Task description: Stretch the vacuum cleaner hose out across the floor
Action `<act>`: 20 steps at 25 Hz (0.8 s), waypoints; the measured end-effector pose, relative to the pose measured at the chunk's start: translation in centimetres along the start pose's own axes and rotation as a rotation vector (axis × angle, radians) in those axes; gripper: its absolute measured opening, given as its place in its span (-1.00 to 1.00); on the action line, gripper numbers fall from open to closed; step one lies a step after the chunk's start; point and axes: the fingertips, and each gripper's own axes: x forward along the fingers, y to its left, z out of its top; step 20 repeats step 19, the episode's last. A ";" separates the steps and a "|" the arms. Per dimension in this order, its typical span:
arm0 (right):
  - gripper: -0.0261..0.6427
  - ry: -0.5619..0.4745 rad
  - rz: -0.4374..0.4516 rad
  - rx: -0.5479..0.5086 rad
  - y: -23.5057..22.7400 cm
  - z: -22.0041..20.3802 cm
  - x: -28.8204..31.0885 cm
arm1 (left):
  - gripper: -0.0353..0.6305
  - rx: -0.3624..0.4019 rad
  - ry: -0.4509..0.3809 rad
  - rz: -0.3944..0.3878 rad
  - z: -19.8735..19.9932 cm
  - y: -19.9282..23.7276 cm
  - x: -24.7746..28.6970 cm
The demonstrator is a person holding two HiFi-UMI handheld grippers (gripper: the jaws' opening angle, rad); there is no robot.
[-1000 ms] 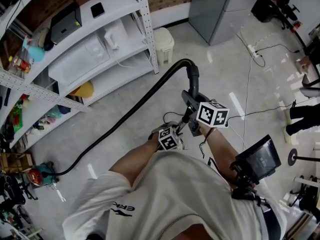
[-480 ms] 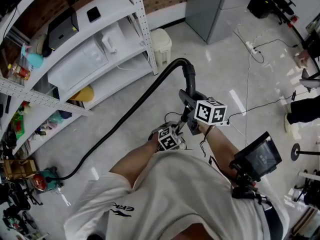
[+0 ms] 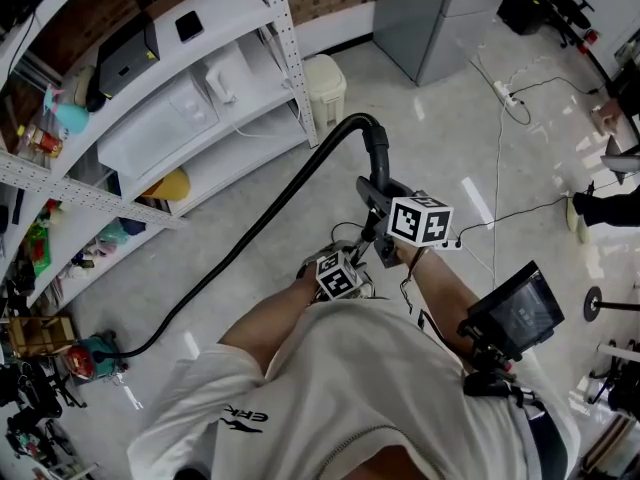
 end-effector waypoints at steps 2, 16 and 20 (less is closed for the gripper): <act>-0.49 0.001 0.001 -0.002 0.0 0.0 0.1 | -0.38 -0.001 -0.001 0.002 0.0 0.1 0.0; -0.49 0.014 0.002 -0.008 0.1 0.0 0.2 | -0.38 -0.013 -0.005 0.011 0.1 0.1 0.0; -0.49 0.017 0.003 -0.007 0.0 -0.3 0.2 | -0.38 -0.016 -0.005 0.011 0.0 0.0 0.1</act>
